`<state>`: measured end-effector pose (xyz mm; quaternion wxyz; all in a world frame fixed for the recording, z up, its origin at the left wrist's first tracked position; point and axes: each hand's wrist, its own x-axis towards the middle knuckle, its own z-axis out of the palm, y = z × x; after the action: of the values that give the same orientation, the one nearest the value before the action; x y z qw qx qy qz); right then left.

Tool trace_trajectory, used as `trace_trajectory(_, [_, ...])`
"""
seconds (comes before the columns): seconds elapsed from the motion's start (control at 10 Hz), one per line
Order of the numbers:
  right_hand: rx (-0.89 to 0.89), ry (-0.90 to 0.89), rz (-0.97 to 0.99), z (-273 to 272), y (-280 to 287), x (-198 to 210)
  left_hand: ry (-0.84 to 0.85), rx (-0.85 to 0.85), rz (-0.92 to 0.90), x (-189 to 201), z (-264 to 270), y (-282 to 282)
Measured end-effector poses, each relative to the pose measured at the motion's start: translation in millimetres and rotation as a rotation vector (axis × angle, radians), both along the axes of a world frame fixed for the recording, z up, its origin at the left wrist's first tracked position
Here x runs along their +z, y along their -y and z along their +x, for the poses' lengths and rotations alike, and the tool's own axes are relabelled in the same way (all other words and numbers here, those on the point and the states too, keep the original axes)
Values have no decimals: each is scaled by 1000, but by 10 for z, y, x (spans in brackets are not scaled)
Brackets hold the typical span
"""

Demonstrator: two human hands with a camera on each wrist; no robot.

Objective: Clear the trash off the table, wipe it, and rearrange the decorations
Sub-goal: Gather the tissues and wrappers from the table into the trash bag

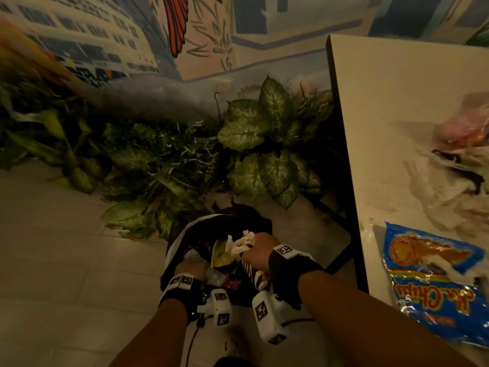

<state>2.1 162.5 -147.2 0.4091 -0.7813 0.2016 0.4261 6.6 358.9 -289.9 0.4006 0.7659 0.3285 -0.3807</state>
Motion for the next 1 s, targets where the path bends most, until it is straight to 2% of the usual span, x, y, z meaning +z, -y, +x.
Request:
trace_trajectory(0.1, [12, 18, 5, 34, -50, -396, 80, 139, -43, -34, 17, -188])
trace_trajectory(0.2, [-35, -26, 49, 34, -109, -394, 66, 269, -124, 110, 62, -327])
trace_trajectory(0.3, [-18, 50, 33, 45, -105, -262, 96, 305, -60, 360, 91, -410])
trace_trajectory(0.5, [103, 271, 26, 84, 244, 532, 217, 215, -72, 898, 247, -415])
trace_trajectory(0.7, [220, 464, 90, -199, 949, 1651, 428, 73, -79, 1872, 421, 300])
trace_trajectory(0.8, [274, 620, 12, -486, 1510, 2100, 530, -30, -137, 2421, 403, 875])
trace_trajectory(0.9, [298, 652, -74, -761, 2173, 2391, 635, -173, -200, 2915, 218, 1550])
trace_trajectory(1.0, [264, 638, -173, -1013, 2857, 2488, 719, -391, -182, 3188, -57, 2157])
